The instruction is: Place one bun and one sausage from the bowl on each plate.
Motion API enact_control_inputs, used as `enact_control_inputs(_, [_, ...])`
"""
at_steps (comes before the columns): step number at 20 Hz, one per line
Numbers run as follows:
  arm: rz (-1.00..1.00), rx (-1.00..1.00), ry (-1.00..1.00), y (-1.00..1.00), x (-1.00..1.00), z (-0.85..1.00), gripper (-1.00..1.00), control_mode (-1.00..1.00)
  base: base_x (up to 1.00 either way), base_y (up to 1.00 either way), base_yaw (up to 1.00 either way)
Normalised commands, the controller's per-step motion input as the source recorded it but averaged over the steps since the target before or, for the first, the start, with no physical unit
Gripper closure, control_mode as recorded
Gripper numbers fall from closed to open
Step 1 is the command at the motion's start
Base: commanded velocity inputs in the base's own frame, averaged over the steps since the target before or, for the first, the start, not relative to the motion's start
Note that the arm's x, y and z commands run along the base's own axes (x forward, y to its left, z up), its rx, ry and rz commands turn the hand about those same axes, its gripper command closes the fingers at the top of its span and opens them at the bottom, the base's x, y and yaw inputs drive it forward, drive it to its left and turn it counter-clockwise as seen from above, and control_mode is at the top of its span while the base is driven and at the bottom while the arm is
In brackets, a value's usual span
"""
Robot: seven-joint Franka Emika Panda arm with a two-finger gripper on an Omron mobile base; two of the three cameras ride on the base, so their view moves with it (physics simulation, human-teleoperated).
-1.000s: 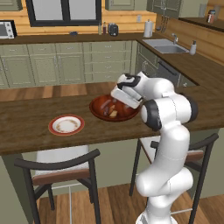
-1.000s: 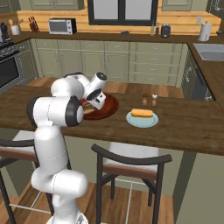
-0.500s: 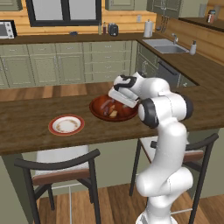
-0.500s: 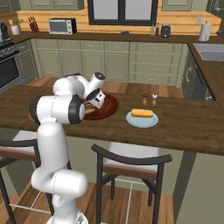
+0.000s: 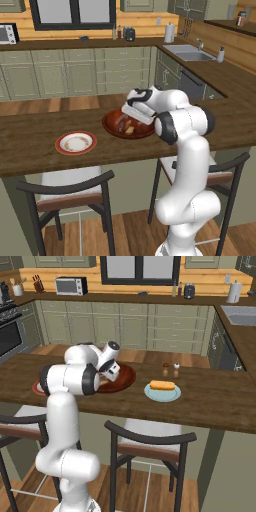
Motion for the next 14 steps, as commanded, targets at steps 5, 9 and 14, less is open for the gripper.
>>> enact_control_inputs(5, [0.00,0.00,0.00,0.10,0.08,-0.16,-1.00,-1.00,0.00,0.00,0.00])
enact_control_inputs(9, [0.00,0.00,0.00,0.05,0.01,-0.14,-1.00,-1.00,0.00,0.00,0.00])
enact_control_inputs(14, [0.00,0.00,0.00,0.05,0.05,-0.09,-1.00,-1.00,0.00,0.00,0.00])
